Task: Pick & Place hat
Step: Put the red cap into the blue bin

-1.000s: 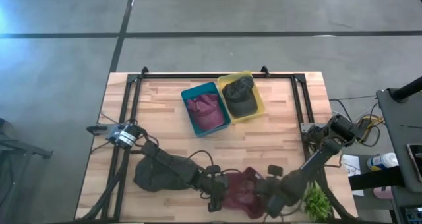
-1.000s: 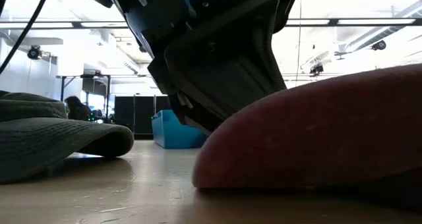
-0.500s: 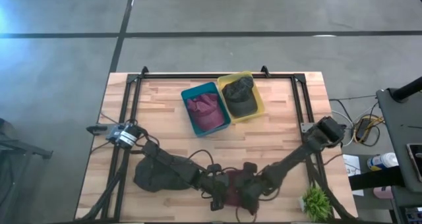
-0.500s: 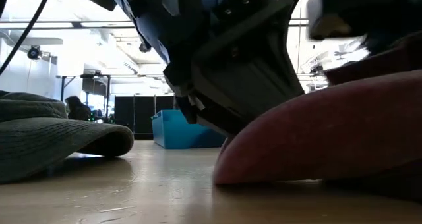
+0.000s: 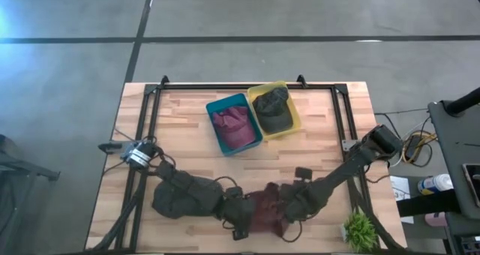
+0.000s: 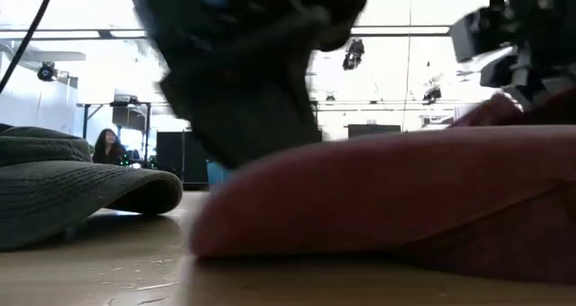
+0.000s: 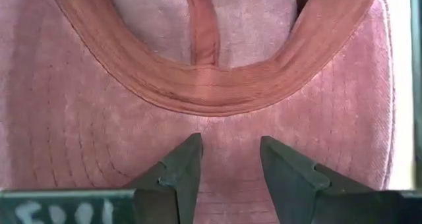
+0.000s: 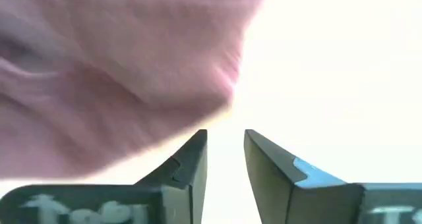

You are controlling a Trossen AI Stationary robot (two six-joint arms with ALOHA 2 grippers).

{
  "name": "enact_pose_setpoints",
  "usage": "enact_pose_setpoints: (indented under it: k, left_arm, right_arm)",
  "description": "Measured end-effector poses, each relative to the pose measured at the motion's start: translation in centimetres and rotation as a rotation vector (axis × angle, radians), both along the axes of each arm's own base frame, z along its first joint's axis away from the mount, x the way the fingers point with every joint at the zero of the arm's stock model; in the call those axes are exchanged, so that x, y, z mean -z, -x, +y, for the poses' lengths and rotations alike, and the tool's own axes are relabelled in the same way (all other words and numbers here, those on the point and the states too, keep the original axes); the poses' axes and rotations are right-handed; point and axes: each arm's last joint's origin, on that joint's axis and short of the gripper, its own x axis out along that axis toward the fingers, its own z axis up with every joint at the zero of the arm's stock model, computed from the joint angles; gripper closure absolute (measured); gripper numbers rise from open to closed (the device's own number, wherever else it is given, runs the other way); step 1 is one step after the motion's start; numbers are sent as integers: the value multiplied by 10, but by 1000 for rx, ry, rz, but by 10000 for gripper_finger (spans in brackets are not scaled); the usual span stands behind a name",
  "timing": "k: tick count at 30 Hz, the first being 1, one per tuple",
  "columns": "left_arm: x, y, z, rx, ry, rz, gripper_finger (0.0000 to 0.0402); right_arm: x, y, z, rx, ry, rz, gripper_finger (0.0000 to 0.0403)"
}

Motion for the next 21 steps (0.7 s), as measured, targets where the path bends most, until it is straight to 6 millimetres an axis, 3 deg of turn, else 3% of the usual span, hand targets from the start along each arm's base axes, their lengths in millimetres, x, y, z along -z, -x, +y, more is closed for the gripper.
enact_pose_setpoints:
  k: [5, 7, 16, 18, 21]
  left_arm:
    - [-18, 10, -6, -30, -38, -37, 243]
    - [-33, 13, -3, -63, -64, -93, 243]
    - [-102, 43, 26, -174, -217, -167, 243]
    - [-104, 45, 37, -163, -244, -164, 243]
    - [-91, 41, 58, -134, -273, -104, 243]
  right_arm:
    - [-20, 10, -9, 88, -2, -72, 304]
    - [-29, 12, -10, 120, -24, -117, 302]
    - [-63, 18, -8, 244, -240, -363, 287]
    - [-65, 16, -4, 242, -297, -412, 278]
    - [-61, 13, 2, 234, -327, -430, 261]
